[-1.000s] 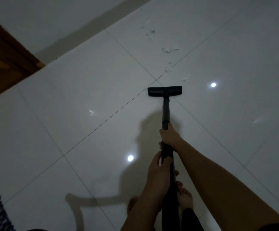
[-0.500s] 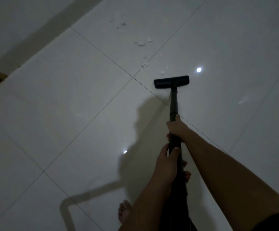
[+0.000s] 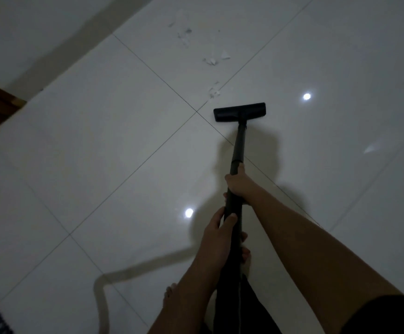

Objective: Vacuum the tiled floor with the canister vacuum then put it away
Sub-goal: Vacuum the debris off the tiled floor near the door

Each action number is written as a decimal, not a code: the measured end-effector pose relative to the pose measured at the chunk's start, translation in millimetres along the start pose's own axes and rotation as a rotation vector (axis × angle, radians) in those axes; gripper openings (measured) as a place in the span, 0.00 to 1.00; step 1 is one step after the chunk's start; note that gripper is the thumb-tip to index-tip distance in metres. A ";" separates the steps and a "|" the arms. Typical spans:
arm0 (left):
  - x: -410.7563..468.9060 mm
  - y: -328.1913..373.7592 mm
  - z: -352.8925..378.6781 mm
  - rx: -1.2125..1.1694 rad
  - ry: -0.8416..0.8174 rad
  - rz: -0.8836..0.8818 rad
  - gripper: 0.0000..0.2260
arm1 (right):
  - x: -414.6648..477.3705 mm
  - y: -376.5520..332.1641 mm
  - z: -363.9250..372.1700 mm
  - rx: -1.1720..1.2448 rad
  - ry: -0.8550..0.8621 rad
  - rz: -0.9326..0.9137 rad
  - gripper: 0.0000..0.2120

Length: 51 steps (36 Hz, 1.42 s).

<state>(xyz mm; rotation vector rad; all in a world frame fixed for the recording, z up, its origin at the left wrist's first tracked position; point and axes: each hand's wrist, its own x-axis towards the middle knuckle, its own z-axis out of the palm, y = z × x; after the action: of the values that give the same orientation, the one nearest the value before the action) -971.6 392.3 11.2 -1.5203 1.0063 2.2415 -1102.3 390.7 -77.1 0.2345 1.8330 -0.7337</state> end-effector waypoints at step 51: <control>-33.3 -51.2 -6.0 0.189 0.005 -0.005 0.16 | -26.9 79.0 8.3 0.169 0.097 -0.028 0.32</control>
<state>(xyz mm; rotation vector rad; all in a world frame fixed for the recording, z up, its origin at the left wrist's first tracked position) -924.9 431.2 19.1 -1.4459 1.1768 2.0733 -1046.7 453.1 -83.8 0.3599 1.8703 -0.9121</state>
